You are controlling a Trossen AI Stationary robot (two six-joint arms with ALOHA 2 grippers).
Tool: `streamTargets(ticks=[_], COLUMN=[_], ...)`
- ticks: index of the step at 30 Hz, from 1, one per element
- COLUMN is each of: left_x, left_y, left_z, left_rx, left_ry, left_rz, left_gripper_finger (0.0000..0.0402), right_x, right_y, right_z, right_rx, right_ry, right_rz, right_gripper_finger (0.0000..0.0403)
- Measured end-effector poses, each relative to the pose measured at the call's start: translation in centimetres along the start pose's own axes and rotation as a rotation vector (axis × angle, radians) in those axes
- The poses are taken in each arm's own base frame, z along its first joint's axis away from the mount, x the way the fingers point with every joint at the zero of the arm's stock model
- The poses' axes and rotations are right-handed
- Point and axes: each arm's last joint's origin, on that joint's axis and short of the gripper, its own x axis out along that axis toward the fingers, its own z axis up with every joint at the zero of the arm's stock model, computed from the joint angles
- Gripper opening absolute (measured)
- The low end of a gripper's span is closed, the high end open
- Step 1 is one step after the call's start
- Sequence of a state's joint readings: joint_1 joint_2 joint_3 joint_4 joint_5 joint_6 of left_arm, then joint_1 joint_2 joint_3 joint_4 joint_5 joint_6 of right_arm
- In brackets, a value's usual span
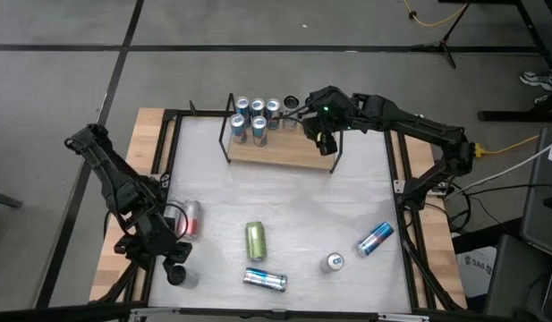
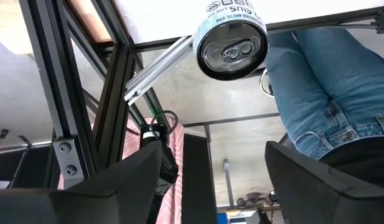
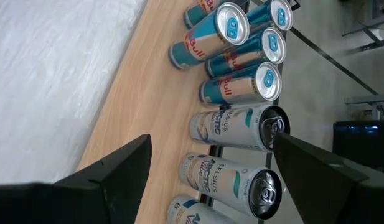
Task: Place canned beverage on shelf
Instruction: Put the white blue soda can on the shelf
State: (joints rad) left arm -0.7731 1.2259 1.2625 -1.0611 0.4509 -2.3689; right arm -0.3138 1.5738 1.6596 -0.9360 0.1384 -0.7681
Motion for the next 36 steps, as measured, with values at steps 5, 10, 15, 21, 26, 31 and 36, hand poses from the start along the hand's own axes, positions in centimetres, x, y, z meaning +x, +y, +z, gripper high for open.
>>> streamTargets(ticks=[5,10,15,21,26,31,36], left_x=[0.0,0.0,-0.1,-0.1,0.2,1.5,3.4], left_y=[-0.1,-0.5,-1.1,-1.1,-1.4,-2.1,-2.5], left_z=[0.1,-0.1,-0.5,-0.5,-0.4,-0.4,-0.5], left_rx=[0.016,0.033,0.058,0.05,0.029,0.02,-0.008], left_ry=[-0.02,-0.031,-0.034,-0.044,-0.1,-0.12,-0.081], left_rz=[-0.022,-0.088,-0.183,-0.195,-0.252,-0.223,-0.095], left_gripper_finger=[0.0331,0.0373,0.0383,0.0381,0.0381,0.038,0.038], right_x=[0.0,0.0,0.0,0.0,0.0,0.0,0.0], right_y=[0.0,0.0,0.0,0.0,0.0,0.0,0.0], right_z=[0.0,0.0,0.0,0.0,0.0,0.0,0.0], right_rx=[0.0,0.004,0.006,0.008,0.008,0.008,0.008], right_ry=[0.0,0.001,0.0,0.0,0.0,0.0,-0.001], right_rz=[0.0,0.001,0.001,0.001,0.001,0.001,0.001], right_gripper_finger=[0.0324,0.0324,0.0324,0.0324,0.0324,0.0324,0.0324])
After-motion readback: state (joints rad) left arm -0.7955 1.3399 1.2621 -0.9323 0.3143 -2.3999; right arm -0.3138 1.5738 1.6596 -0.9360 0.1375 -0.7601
